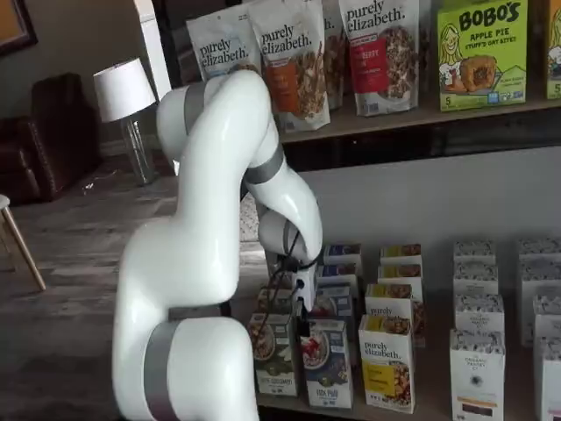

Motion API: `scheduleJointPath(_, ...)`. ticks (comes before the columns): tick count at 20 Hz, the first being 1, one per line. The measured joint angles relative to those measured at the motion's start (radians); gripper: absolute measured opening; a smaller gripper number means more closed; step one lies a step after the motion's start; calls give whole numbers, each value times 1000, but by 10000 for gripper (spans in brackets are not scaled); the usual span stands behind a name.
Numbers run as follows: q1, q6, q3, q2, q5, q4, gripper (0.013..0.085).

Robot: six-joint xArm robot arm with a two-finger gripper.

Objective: Pick up the blue and white box that is on the bottom shelf, the second box from the left

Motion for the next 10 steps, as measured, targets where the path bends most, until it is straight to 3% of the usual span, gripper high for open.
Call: scheduleJointPath(10,-30,-12,-134,112,32,-16,850)
